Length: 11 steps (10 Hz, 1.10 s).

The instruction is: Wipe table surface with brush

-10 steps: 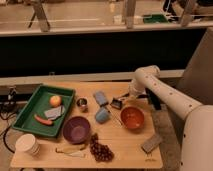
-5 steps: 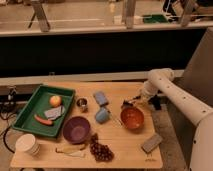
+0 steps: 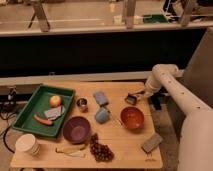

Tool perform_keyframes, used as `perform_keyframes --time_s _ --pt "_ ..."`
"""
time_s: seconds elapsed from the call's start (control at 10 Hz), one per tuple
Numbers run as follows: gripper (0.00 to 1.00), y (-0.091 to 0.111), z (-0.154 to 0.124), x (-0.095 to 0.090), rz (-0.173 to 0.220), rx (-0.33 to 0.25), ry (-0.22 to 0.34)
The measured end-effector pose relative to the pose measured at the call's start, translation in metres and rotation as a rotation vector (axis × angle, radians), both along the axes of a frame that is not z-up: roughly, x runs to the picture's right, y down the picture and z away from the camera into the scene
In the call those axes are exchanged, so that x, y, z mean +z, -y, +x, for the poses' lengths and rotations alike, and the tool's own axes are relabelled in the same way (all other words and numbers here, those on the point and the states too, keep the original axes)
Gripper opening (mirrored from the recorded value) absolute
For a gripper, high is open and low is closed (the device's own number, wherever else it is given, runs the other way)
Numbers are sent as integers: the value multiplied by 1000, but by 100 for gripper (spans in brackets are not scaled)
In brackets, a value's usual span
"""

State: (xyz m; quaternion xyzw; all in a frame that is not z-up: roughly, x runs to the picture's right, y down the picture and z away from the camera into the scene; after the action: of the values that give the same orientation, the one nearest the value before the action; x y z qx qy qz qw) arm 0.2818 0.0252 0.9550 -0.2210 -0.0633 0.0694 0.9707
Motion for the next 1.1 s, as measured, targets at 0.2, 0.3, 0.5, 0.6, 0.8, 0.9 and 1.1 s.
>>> perform_keyframes --time_s 0.2,0.3,0.5,0.6,0.8,0.9,1.1 --pt "0 17 -17 9 6 5 -12" --pt "0 20 -30 11 7 -1 -11" --pt "0 25 -69 13 14 -9 11" --pt "0 25 -81 12 18 -11 26" --pt "0 20 -99 3 29 -37 82" --pt "0 15 -104 -4 34 -59 110" --pt "0 -1 -107 -21 40 -103 157"
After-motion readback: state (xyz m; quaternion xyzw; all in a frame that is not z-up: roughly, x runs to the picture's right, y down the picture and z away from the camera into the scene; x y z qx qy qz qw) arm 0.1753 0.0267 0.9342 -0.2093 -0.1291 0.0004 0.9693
